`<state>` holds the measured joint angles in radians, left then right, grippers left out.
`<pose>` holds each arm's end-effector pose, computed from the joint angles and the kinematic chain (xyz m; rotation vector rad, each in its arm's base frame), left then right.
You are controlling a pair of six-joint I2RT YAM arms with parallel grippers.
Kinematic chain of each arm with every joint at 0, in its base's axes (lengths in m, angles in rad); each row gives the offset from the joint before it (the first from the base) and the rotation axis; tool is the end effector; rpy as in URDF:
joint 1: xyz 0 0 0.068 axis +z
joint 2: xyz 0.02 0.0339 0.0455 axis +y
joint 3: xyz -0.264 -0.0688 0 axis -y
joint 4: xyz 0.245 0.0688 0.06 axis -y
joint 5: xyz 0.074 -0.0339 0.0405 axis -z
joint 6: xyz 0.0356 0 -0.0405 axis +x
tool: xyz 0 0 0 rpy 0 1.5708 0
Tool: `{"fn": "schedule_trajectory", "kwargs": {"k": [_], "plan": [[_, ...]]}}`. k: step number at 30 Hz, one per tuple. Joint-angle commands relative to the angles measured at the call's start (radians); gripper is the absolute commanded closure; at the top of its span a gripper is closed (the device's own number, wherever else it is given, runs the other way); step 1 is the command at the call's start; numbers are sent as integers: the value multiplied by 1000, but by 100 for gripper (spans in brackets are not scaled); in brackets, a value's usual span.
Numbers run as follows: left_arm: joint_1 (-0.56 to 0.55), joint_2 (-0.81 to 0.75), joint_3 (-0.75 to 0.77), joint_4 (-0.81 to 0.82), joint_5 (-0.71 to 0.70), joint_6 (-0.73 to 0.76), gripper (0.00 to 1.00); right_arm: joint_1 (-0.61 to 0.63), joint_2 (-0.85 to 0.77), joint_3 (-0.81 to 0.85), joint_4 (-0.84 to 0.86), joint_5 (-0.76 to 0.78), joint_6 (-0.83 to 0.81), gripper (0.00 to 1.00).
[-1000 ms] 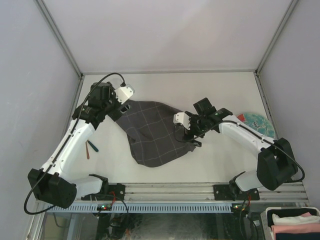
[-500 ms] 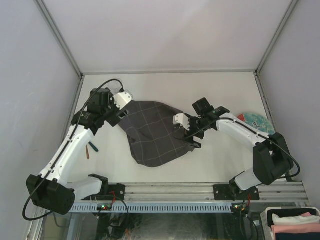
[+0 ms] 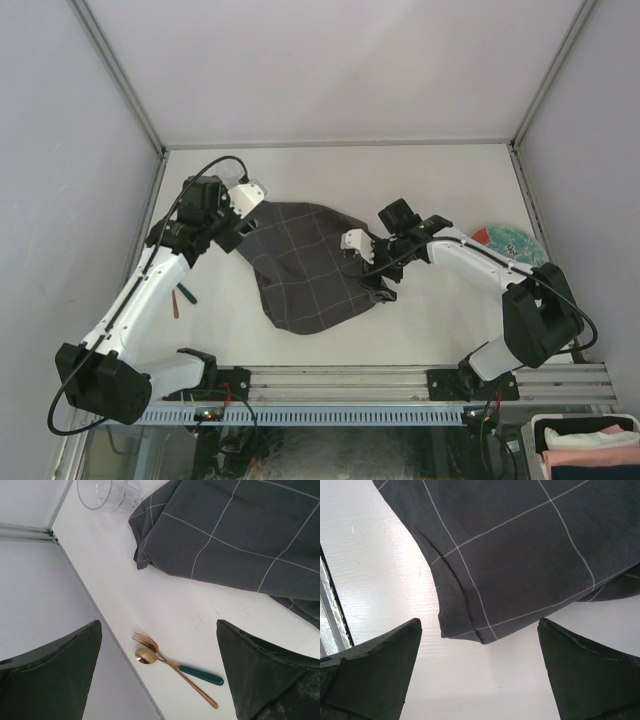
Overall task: Set the dinner table for one person
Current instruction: Flatten out the napkin at the center of the board.
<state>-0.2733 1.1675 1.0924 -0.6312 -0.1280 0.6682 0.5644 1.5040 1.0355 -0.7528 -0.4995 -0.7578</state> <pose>0.2404 -0.0627 0.3268 0.9800 2.0752 0.3518 0.2309 0.1664 0.2209 -1.7408 2.0413 0.6347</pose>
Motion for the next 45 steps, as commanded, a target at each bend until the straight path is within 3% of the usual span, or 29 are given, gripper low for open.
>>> {"fn": "schedule_trajectory", "kwargs": {"k": [1, 17, 33, 38, 40, 42, 45], "plan": [[6, -53, -10, 8, 6, -23, 0, 3, -15, 11, -23, -46, 2, 0], [5, -108, -53, -30, 21, -47, 0, 26, -41, -141, 52, 21, 11, 0], [5, -165, -80, -48, 5, -31, 0, 21, 39, -81, 93, 47, -31, 9], [5, -184, -89, -55, 3, -31, 0, 14, 101, -8, 93, 56, -36, 21], [4, -185, -93, -53, -1, -36, 0, 11, 122, 15, 81, 59, -40, 32], [6, -188, -101, -50, -4, -35, 0, 3, 136, 25, 73, 56, -43, 46], [5, -194, -110, -46, -12, -24, 0, -15, 143, 26, 59, 48, -43, 78]]}}
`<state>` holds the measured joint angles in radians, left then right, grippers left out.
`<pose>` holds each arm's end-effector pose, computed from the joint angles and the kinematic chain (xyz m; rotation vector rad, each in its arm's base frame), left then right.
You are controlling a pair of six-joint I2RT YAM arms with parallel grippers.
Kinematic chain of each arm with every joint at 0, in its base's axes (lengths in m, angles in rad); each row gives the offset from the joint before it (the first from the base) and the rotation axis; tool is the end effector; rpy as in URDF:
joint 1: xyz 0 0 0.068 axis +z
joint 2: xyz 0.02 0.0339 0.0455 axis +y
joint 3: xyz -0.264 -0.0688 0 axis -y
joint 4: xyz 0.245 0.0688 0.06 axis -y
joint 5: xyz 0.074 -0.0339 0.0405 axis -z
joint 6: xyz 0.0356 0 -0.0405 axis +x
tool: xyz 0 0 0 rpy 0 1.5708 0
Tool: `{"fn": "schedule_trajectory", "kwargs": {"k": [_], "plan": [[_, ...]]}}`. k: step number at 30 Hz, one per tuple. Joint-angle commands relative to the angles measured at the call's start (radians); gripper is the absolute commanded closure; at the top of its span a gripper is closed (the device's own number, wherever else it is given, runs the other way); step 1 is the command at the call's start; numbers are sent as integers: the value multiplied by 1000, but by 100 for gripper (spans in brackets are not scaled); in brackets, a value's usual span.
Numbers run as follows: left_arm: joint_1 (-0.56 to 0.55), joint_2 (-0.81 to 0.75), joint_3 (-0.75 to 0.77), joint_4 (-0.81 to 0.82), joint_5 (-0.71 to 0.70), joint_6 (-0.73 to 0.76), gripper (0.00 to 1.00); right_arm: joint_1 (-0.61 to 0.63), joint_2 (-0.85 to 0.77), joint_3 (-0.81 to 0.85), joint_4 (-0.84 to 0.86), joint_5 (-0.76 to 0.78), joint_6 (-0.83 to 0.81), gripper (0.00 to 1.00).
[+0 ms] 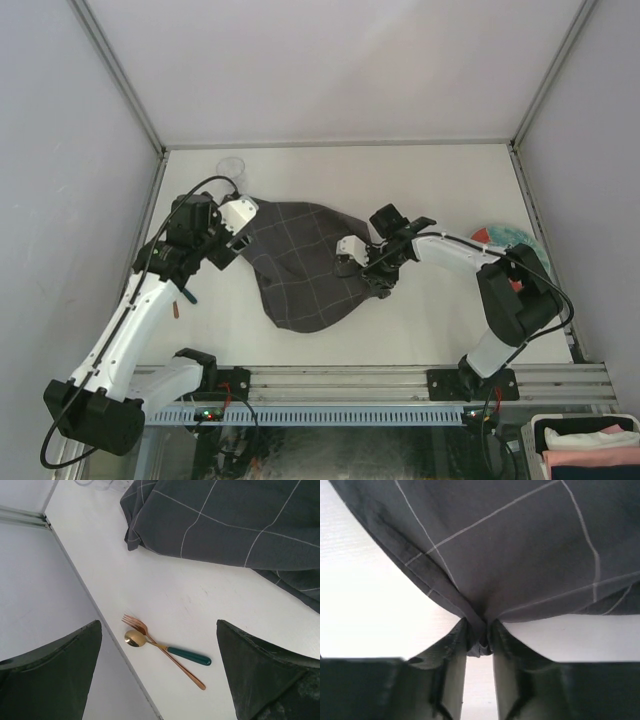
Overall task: Set the dinner table for one person
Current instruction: Flatten out the napkin at the center of the board.
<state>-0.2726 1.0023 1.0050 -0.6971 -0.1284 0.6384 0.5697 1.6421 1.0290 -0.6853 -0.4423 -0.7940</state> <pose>0.2003 -0.0513 0.3267 0.9413 2.0776 0.3384 0.2463 0.1759 0.1827 -1.8106 2.0952 0.5759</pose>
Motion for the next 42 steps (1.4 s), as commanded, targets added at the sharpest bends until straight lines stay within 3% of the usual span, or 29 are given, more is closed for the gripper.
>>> {"fn": "schedule_trajectory", "kwargs": {"k": [1, 4, 16, 25, 42], "plan": [[4, -30, -25, 21, -16, 9, 0, -25, 3, 33, -14, -11, -7, 85], [5, -30, -26, 22, -21, 15, 0, -37, -10, 34, -41, -7, -42, 100], [4, 1, -39, 41, 5, 36, 0, -162, -99, 310, -231, 11, -16, 100], [-8, 73, -20, 14, 203, -14, 0, -130, -91, 374, -210, -11, 58, 100], [-343, 412, 99, 187, 200, -62, 0, -206, 189, 734, -366, -153, 80, 100]]}}
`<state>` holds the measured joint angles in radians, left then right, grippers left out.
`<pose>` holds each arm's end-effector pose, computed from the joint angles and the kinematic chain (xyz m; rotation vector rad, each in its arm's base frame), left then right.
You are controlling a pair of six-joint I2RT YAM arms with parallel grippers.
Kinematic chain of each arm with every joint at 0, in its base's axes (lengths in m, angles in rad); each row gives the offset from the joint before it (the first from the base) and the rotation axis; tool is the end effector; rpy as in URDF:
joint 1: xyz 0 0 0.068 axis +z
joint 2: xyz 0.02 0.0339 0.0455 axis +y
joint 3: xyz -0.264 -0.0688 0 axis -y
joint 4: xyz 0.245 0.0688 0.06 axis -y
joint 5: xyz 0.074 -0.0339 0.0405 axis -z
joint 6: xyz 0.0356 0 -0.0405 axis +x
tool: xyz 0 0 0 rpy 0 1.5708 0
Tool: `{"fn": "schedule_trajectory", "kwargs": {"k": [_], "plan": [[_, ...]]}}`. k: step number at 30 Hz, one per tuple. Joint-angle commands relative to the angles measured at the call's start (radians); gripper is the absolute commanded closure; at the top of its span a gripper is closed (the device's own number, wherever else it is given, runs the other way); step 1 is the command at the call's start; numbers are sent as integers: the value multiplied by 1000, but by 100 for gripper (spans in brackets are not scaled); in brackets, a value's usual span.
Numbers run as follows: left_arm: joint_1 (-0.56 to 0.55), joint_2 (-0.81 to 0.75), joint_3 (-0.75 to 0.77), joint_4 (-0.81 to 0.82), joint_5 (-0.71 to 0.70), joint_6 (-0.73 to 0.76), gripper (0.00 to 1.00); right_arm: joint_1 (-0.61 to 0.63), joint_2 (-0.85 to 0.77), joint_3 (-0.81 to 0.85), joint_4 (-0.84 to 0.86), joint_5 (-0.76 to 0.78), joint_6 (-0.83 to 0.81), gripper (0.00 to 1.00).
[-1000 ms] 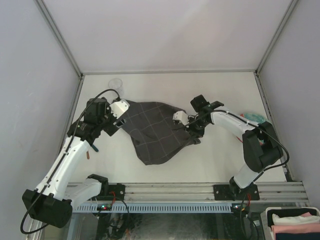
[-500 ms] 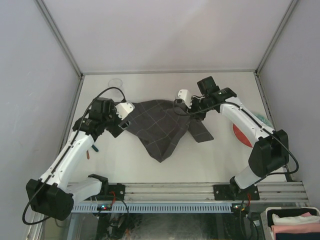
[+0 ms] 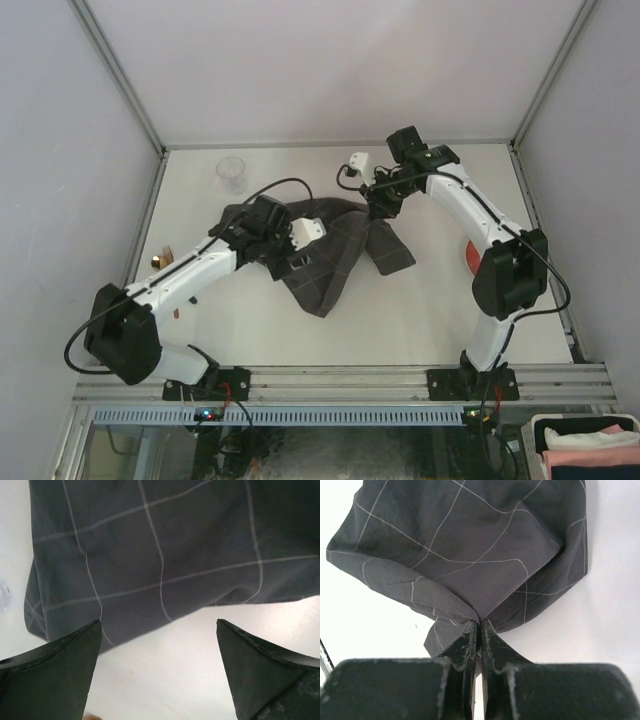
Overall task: Set the dinner table for one person
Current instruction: Flatten out the napkin at the center of the board.
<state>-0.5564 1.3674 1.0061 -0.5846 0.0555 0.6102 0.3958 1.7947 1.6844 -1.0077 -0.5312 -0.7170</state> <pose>0.2377 -0.1502 0.2527 1.4041 2.0868 -0.0479 0.3386 0.1610 0.3094 -1.4847 2.0842 0.5917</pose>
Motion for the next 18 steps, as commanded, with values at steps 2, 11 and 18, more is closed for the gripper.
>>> {"fn": "schedule_trajectory", "kwargs": {"k": [2, 11, 18], "plan": [[-98, 84, 121, 86, 19, -52, 0, -40, 68, 117, -63, -71, -1, 100], [-257, 175, 189, 163, 57, -144, 0, -44, 182, 234, -53, -89, 77, 100], [-299, 265, 225, 269, -2, -190, 0, -38, 202, 268, -62, -72, 73, 100]]}}
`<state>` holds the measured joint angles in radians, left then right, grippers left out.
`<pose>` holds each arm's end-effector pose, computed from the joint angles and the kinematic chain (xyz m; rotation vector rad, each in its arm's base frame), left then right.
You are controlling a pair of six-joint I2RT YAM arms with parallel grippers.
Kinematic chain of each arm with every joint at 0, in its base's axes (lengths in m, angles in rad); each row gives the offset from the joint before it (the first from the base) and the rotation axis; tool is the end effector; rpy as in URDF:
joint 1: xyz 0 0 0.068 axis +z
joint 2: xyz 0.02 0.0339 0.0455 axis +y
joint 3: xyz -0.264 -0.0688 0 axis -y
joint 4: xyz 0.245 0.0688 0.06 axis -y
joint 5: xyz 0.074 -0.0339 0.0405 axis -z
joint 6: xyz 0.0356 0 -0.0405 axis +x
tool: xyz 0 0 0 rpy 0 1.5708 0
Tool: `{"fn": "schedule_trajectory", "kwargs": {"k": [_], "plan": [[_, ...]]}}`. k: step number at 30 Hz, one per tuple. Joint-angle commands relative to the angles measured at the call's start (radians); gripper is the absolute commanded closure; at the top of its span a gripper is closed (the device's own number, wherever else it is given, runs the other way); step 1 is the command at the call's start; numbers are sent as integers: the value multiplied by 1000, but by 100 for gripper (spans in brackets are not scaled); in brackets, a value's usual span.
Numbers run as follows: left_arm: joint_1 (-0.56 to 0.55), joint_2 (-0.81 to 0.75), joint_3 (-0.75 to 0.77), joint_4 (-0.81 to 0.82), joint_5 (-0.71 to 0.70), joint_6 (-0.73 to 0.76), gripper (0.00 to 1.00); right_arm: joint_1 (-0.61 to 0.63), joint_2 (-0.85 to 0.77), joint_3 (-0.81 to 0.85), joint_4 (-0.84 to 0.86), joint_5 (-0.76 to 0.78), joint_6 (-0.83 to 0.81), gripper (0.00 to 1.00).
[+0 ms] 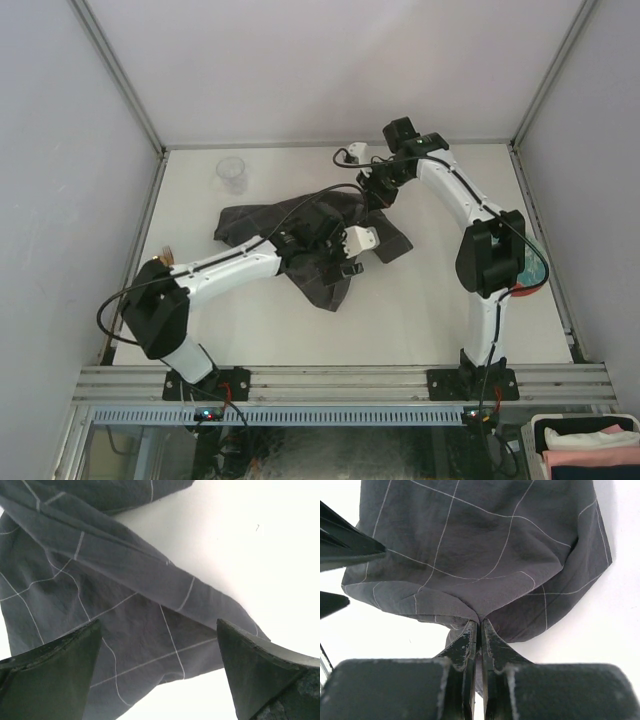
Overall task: Set the dinner table for one person
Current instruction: Flatten out the napkin at the center of the board.
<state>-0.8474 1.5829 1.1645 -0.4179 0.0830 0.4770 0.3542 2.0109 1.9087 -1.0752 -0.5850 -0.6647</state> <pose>0.2260 -0.2604 0.2515 1.5189 1.8853 -0.2703 0.3890 0.1648 0.2913 -1.3964 2.1815 0.6895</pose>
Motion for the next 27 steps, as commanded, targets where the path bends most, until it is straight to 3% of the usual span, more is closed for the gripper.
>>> {"fn": "schedule_trajectory", "kwargs": {"k": [1, 6, 12, 14, 15, 18, 21, 27], "plan": [[-11, 64, 68, 123, -38, -62, 0, 3, -16, 46, 8, -15, 27, 100], [-20, 151, 113, 137, -68, -90, 0, 13, -35, 29, 18, -13, 53, 100], [-43, 171, 143, 130, -56, -143, 9, 19, -46, 27, 15, -24, 29, 100], [-63, 180, 146, 113, -76, -125, 19, 11, -43, 38, 7, -48, 10, 100], [-72, 182, 152, 92, -84, -111, 29, 6, -40, 44, -1, -56, 1, 100], [-78, 173, 182, 13, -134, -93, 74, -8, -31, 57, -36, -78, -23, 100], [-76, 139, 168, -33, -155, -78, 99, -31, -39, 45, -50, -111, -46, 100], [-51, 84, 158, -195, -238, 21, 100, -83, -45, 49, -113, -98, -133, 100]]}}
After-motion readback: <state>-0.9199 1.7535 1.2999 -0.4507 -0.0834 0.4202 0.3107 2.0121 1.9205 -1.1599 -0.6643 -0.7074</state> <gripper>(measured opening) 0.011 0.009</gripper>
